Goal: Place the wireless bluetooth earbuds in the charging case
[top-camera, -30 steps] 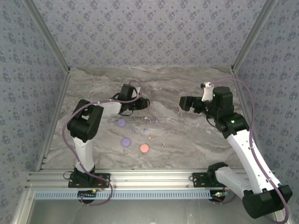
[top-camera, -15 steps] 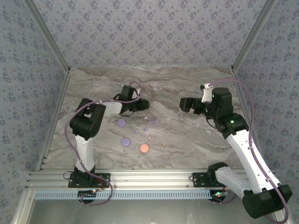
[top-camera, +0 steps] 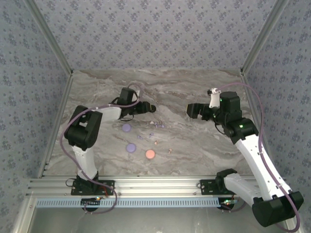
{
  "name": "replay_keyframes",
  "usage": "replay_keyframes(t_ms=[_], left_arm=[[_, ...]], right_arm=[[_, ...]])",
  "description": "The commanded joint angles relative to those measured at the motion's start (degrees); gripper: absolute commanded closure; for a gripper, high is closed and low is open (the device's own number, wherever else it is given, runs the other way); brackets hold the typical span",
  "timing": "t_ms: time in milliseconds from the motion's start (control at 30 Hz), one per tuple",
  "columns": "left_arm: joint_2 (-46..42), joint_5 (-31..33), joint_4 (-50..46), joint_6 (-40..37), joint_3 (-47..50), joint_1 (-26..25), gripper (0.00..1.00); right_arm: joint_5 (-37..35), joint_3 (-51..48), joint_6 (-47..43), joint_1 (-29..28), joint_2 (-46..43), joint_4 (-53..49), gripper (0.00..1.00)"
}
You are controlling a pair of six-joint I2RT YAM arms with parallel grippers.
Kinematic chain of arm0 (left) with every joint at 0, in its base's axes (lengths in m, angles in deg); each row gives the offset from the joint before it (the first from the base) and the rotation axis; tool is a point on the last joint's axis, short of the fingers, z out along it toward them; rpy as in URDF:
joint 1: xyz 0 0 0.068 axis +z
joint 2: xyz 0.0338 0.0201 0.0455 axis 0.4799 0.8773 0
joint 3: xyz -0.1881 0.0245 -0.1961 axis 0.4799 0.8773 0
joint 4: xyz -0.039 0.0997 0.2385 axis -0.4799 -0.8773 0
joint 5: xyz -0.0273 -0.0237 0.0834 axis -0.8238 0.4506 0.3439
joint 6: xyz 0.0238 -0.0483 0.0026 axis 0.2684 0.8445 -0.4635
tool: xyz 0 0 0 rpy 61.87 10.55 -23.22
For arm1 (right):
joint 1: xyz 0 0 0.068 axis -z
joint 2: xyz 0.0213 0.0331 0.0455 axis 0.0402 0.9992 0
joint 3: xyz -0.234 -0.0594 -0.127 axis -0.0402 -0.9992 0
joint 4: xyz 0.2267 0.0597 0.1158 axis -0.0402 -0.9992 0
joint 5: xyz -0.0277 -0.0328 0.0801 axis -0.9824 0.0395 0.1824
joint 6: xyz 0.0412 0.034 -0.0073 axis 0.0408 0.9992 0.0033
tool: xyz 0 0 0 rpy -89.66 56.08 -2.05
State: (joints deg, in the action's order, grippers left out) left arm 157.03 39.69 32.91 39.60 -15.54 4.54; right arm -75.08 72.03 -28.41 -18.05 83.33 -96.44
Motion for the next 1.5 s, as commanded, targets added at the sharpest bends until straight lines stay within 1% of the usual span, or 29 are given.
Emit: replay_keyframes(t_ms=[0, 100, 167, 300, 400, 500, 567, 667, 867, 1000, 1133, 1200, 1467], left_arm=[[-6.8, 1.8, 0.4, -1.8, 1.8, 0.6, 0.46], [-12.0, 2.9, 1.8, -2.3, 4.7, 1.0, 0.44], [-15.6, 3.9, 2.7, -2.4, 6.6, 1.2, 0.42], [-23.1, 6.6, 5.2, -2.6, 11.1, 1.5, 0.36], [-28.5, 10.1, 6.2, -2.6, 14.3, 1.6, 0.3], [-33.6, 14.5, 6.5, -2.7, 17.3, 1.8, 0.24], [-36.7, 17.2, 6.6, -2.8, 19.2, 2.0, 0.2], [-40.5, 19.5, 6.6, -2.3, 21.9, 2.7, 0.15], [-45.5, 21.3, 5.2, -1.6, 25.4, 4.7, 0.11], [-47.6, 21.9, 4.8, -0.9, 27.2, 5.2, 0.1], [-49.2, 22.5, 3.4, -1.0, 28.0, 5.3, 0.09], [-49.7, 22.8, 3.0, -1.1, 28.3, 5.3, 0.08], [-50.7, 23.4, 2.2, -1.1, 28.9, 5.5, 0.06]], right_arm=[[-0.3, 0.3, -2.6, -1.3, 1.1, -3.7, 0.0], [-2.0, 0.0, -3.9, -4.1, 2.4, -6.2, 0.0], [-3.6, -0.2, -4.1, -7.5, 3.7, -6.9, 0.01], [-8.1, -0.1, -3.3, -15.8, 8.2, -8.2, 0.04], [-11.0, 0.1, -0.6, -22.6, 12.8, -8.1, 0.06], [-11.6, 0.7, 2.4, -28.7, 18.1, -6.9, 0.07], [-12.4, 1.3, 2.2, -33.1, 21.9, -6.2, 0.07], [-14.4, 3.3, 0.2, -38.3, 28.2, -7.0, 0.07], [-18.8, 9.3, -10.0, -46.3, 38.5, -8.9, 0.08], [-19.3, 13.7, -15.7, -49.2, 44.2, -10.7, 0.1], [-17.9, 15.1, -19.4, -49.9, 47.8, -10.7, 0.14], [-17.6, 15.2, -20.3, -50.0, 49.0, -10.3, 0.14], [-15.7, 16.7, -21.8, -49.9, 53.1, -10.4, 0.23]])
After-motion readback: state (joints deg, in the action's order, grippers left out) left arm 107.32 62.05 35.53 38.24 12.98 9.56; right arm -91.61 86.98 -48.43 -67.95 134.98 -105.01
